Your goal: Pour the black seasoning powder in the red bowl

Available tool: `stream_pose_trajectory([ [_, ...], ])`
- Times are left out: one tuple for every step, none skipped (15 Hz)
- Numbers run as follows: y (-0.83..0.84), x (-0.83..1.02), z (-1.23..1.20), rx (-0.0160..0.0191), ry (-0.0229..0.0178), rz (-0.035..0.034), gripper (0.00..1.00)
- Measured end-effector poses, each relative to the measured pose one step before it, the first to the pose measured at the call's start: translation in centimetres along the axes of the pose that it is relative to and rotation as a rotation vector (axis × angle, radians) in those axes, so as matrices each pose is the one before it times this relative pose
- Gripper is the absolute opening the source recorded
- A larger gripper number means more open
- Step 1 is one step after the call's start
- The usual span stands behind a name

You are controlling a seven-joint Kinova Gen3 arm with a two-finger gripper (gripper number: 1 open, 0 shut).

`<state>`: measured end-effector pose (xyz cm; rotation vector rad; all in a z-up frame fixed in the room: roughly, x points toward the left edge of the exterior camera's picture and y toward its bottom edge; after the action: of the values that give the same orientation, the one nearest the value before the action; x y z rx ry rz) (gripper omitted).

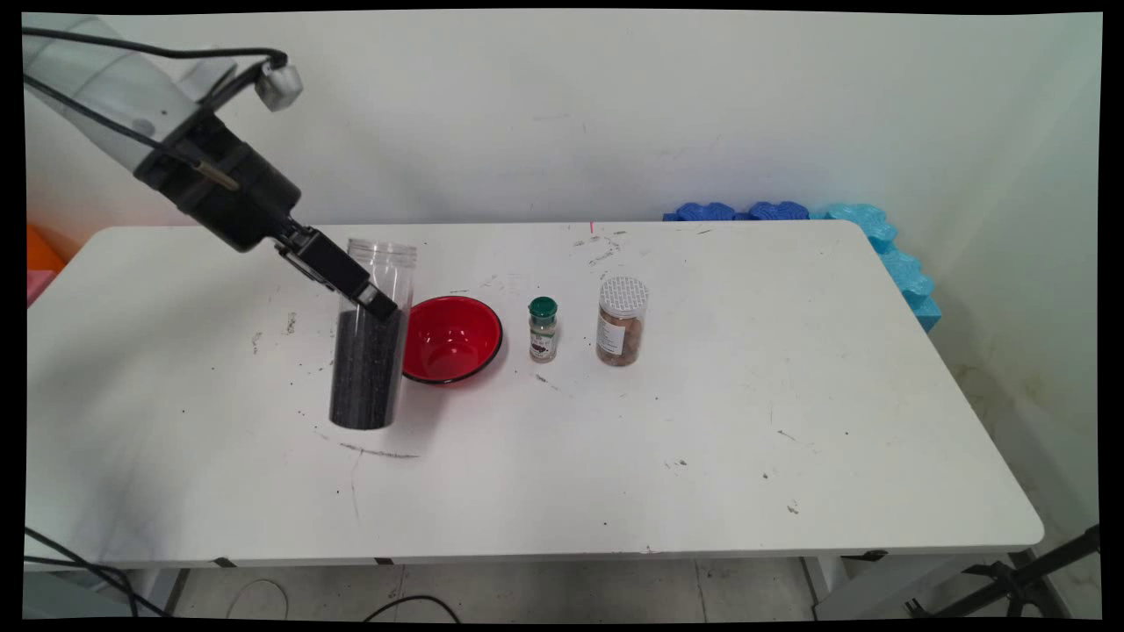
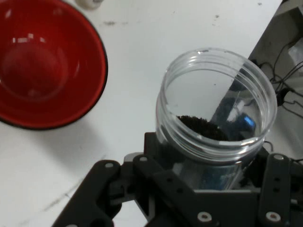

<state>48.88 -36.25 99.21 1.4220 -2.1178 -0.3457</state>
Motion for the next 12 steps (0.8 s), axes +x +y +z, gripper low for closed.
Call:
stream_pose_trajectory([
  [-0.266, -0.006, 0.28, -0.00641, -0.00805, -0.03905, 0.0],
  [-0.28, -0.012, 0.285, -0.00668, -0.0077, -0.03722, 0.0],
  [-0.16, 0.022, 0.176, -0.00397, -0.00409, -0.0215, 0.0],
  [-0.213, 0.058, 0.249, -0.00712, -0.00577, -0.03157, 0.0],
  [-0.21, 0.08, 0.291, -0.00963, -0.00718, -0.03674, 0.0],
  [-0.253, 0.12, 0.303, -0.01002, -0.00677, -0.03923, 0.0],
  [-0.226, 0.137, 0.253, -0.0078, -0.00519, -0.0325, 0.0],
  [-0.299, 0.193, 0.265, -0.00815, -0.00446, -0.037, 0.0],
  [-0.362, 0.255, 0.247, -0.00702, -0.00106, -0.036, 0.0],
  [-0.317, 0.203, 0.185, -0.00547, -0.00048, -0.03045, 0.0],
  [-0.198, 0.149, 0.121, -0.00426, -0.00092, -0.02032, 0.0],
  [-0.291, 0.223, 0.189, -0.00618, -0.0018, -0.03089, 0.0],
])
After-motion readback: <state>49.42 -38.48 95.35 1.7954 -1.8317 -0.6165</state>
